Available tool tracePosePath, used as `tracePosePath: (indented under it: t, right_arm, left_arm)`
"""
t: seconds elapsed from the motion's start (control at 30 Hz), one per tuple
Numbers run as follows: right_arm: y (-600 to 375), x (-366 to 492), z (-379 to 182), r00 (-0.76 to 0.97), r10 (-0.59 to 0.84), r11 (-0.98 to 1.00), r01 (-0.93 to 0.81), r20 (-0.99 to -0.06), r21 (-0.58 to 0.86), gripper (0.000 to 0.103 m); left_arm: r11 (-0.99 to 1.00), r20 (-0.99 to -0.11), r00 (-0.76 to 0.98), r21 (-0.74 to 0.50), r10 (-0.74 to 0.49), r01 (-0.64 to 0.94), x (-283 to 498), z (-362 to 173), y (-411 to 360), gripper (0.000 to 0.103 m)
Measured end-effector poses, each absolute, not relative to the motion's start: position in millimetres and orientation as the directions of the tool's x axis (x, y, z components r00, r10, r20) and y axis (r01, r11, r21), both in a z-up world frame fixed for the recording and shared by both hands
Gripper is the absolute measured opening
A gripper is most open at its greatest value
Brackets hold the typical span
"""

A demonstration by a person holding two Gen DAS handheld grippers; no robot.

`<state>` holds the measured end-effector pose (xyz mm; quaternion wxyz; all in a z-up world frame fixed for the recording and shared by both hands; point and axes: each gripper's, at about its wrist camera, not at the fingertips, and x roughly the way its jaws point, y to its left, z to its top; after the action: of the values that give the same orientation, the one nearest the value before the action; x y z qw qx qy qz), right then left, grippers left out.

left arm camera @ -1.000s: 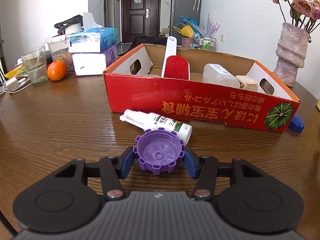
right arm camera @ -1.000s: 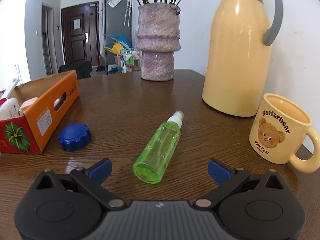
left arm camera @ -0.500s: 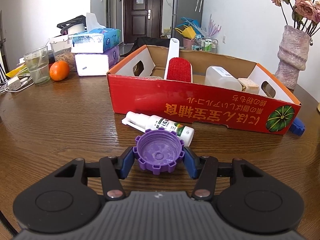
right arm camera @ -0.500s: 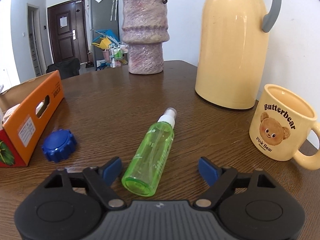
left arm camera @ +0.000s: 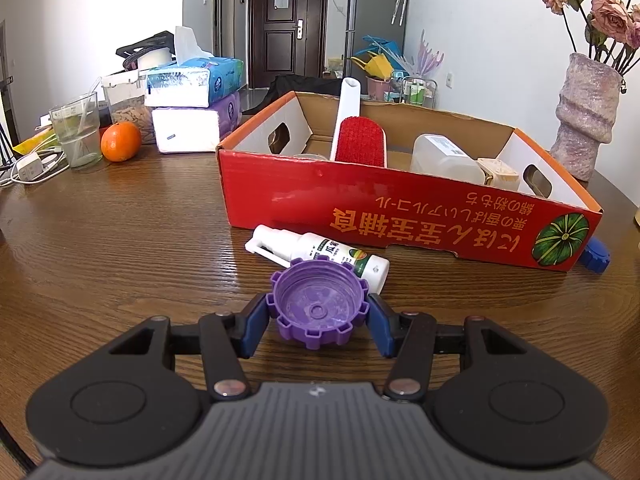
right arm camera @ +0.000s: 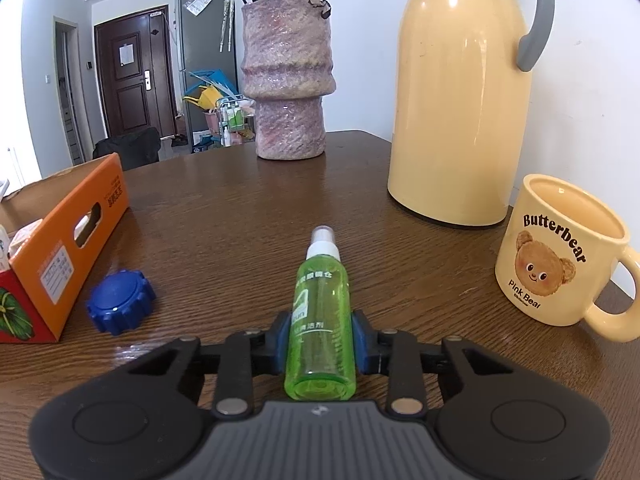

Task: Organize rigid objects
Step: 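Grasp the purple cap with the left gripper while the right gripper grasps the green spray bottle, then lift the purple cap and green spray bottle off the table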

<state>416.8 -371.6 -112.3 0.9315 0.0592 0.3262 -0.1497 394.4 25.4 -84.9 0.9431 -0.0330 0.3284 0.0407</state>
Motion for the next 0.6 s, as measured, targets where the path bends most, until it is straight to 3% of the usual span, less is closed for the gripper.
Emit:
tracePosePath:
  t: [0.6]
  right_arm:
    - [-371.6, 400.4, -106.4, 0.792, -0.222, 0.948, 0.312, -0.569, 0.065, 0.030]
  left_arm:
    - [0.994, -0.615, 0.786, -0.042, 0.053, -0.101, 392.8, -82.8, 27.2, 0.054]
